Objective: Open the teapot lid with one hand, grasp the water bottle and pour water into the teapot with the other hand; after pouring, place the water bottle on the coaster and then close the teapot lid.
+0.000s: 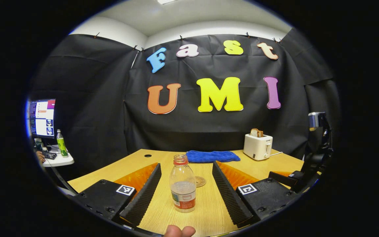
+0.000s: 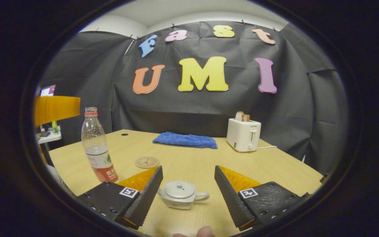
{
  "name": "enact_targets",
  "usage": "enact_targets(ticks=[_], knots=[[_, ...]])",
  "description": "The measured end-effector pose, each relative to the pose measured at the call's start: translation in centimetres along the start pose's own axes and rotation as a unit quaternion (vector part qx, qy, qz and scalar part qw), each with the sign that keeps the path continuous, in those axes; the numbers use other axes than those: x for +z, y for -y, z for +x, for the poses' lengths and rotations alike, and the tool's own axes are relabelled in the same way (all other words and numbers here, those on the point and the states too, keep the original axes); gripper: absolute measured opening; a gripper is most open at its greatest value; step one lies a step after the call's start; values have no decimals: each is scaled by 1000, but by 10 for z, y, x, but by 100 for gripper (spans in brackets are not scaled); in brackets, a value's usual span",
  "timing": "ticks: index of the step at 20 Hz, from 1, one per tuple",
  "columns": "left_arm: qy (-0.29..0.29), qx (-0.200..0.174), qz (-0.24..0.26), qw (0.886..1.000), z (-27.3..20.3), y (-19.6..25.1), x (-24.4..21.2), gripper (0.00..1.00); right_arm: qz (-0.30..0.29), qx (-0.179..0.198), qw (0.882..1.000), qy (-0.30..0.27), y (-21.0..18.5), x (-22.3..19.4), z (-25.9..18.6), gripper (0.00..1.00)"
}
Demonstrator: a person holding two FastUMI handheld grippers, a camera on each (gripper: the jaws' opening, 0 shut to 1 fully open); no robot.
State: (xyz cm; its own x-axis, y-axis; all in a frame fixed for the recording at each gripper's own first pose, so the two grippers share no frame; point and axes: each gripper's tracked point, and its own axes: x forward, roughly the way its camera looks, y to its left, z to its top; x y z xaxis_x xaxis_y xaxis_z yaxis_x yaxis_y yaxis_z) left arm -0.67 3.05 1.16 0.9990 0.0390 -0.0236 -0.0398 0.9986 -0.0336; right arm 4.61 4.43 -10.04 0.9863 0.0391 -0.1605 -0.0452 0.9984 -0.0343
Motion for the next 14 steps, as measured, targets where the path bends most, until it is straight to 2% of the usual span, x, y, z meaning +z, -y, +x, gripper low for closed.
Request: enact_targets(ticks=[1,3,4,8,9,10,11,12,13,14], knots=[[-1,1,0,1000,0,-2,0,98,-4,-3,1000,-3,-1,-4,4,93],[-1,4,-1,1000,2,-7,0,98,-7,0,1000,-9,-5,-5,17,96],[0,4,-1,1000,2,-8,1,98,-9,-3,1000,-11,-6,-7,26,95],[-3,10,0,1000,3,-15,-1,98,-17,4,999,-26,-14,-16,32,72],[-3,11,0,1000,3,-17,-1,98,-21,3,999,-29,-13,-18,33,60],[-4,12,-1,1000,4,-18,-1,98,-24,8,999,-33,-15,-19,35,55],[-4,13,-2,1000,4,-19,-2,98,-28,3,999,-37,-16,-21,35,44],[-5,15,-1,1000,5,-21,-2,98,-27,-1,999,-36,-13,-21,36,39],[-6,16,-1,1000,6,-23,-2,98,-25,-1,999,-37,-13,-21,36,27],[-7,17,-2,1000,6,-25,-2,98,-24,0,999,-39,-14,-22,37,23]])
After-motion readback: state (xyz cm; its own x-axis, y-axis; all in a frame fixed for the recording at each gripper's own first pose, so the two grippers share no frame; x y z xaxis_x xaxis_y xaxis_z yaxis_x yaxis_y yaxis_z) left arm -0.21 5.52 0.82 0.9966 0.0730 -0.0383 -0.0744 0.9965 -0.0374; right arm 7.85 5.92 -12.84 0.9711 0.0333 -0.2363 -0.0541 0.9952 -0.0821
